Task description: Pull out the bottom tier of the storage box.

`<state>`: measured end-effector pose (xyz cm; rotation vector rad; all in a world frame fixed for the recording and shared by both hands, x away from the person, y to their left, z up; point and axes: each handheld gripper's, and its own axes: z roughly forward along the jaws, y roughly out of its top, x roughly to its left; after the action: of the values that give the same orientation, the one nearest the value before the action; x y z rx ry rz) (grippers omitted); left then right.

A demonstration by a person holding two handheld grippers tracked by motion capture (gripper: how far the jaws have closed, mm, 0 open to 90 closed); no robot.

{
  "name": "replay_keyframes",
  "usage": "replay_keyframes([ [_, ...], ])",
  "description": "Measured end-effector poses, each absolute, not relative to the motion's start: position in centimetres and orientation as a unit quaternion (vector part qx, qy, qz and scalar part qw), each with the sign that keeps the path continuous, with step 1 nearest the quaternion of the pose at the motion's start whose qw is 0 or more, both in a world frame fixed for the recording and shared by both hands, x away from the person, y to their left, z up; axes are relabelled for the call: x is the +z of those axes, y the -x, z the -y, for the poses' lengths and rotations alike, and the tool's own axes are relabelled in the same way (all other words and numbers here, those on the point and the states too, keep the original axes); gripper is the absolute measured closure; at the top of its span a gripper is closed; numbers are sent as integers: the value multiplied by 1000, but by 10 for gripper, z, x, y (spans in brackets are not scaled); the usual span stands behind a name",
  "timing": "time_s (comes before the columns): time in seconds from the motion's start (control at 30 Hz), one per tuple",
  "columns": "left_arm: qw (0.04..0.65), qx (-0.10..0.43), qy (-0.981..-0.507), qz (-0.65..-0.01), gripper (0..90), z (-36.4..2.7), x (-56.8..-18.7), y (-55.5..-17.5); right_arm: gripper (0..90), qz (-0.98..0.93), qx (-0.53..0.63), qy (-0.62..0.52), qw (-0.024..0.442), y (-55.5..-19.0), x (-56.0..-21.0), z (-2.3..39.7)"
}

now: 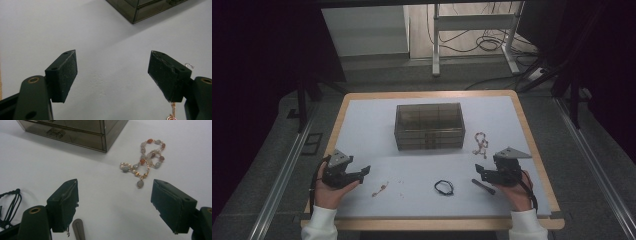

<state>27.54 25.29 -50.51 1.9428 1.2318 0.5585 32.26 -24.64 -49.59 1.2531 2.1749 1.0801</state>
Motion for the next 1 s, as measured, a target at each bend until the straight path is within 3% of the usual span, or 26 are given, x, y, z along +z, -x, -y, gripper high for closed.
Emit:
replay_keyframes([
  [1.0,366,223,-776,-462,217,-243,-502,-282,264,-782,368,-464,193,-320,-461,189],
])
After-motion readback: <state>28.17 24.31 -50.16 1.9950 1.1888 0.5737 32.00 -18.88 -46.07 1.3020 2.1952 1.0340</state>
